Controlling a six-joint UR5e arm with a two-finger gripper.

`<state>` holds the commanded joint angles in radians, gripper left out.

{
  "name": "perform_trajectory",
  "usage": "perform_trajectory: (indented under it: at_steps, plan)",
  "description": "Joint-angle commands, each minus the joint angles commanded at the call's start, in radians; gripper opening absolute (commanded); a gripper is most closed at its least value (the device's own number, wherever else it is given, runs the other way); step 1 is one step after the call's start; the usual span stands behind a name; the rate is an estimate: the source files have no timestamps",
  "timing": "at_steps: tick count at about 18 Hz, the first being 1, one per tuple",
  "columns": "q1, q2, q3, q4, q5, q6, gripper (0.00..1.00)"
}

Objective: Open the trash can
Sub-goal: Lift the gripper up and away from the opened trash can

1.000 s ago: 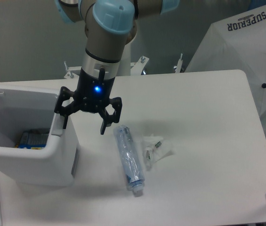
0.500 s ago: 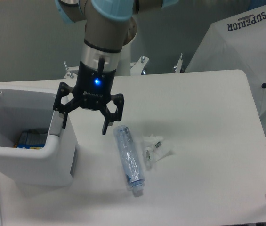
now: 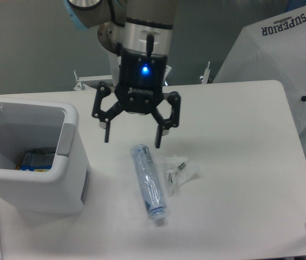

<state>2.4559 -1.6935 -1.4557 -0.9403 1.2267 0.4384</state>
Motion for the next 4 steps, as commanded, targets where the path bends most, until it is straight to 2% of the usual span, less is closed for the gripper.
perform_trajectory:
  at_steps: [2,4]
  plan:
    - [-0.002,0.0,-0.006,-0.003,0.123,0.064,1.0]
    - [-0.003,-0.003,-0.008,-0.014,0.192,0.089,1.0]
